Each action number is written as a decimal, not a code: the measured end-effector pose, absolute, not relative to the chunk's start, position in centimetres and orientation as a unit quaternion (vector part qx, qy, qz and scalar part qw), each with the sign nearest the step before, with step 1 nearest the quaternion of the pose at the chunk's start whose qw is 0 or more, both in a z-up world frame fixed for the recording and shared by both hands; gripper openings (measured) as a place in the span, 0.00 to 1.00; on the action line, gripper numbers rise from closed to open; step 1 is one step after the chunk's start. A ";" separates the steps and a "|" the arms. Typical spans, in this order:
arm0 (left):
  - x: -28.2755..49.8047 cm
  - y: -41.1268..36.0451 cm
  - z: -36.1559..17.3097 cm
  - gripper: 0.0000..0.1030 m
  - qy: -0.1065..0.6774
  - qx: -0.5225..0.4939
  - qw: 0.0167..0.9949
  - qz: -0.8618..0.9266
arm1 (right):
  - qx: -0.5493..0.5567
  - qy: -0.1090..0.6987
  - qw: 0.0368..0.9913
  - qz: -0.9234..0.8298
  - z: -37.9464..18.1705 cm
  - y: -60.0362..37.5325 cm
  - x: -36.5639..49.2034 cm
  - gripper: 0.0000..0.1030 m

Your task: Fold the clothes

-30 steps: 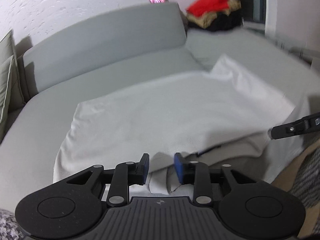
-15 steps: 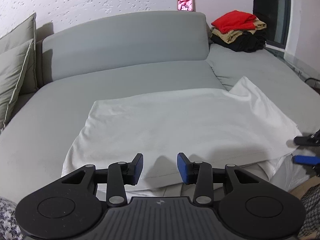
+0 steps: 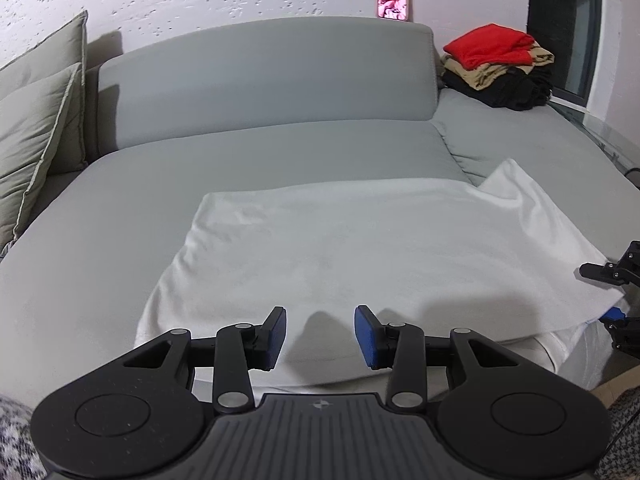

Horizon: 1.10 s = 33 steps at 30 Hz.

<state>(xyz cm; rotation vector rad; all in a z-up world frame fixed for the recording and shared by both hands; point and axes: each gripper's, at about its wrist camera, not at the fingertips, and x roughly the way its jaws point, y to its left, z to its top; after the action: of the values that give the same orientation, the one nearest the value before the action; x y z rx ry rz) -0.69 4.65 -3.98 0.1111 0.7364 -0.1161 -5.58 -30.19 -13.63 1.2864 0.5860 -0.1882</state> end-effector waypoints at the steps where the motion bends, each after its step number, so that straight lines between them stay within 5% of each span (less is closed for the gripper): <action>1: -0.3 5.0 -3.7 0.37 0.361 0.059 0.929 -0.052 | 0.590 0.264 0.758 -0.082 -13.6 -30.1 -5.2 0.35; 7: 2.9 7.5 -3.4 0.35 0.400 0.152 0.904 0.006 | 0.581 0.263 0.765 -0.092 -13.9 -30.3 -3.9 0.25; 9: 4.2 8.6 -4.7 0.13 0.435 0.183 0.882 0.019 | 0.606 0.257 0.746 -0.101 -14.3 -30.7 -4.2 0.14; 10: 4.6 8.9 -5.3 0.11 0.451 0.189 0.872 0.014 | 0.607 0.257 0.745 -0.105 -14.4 -30.8 -4.2 0.10; 16: 4.2 9.4 -6.4 0.11 0.461 0.235 0.855 -0.018 | 0.501 0.287 0.805 -0.137 -11.0 -28.7 -2.8 0.05; 18: 3.7 10.6 -4.9 0.31 0.443 0.181 0.878 -0.024 | 0.447 0.305 0.828 -0.148 -9.5 -27.5 -2.2 0.05; 26: 1.9 17.4 -0.3 0.32 0.333 -0.051 0.941 0.013 | 0.266 0.304 0.908 -0.109 -1.8 -21.2 1.7 0.03; 33: 2.0 20.1 -0.2 0.30 0.321 -0.130 0.937 0.051 | 0.182 0.288 0.937 -0.079 1.9 -14.4 5.6 0.03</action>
<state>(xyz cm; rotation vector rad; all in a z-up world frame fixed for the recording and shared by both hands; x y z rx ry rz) 2.01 20.10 -0.20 -0.2655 0.6550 0.1052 5.64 -14.38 1.88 0.3717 0.5887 -0.1605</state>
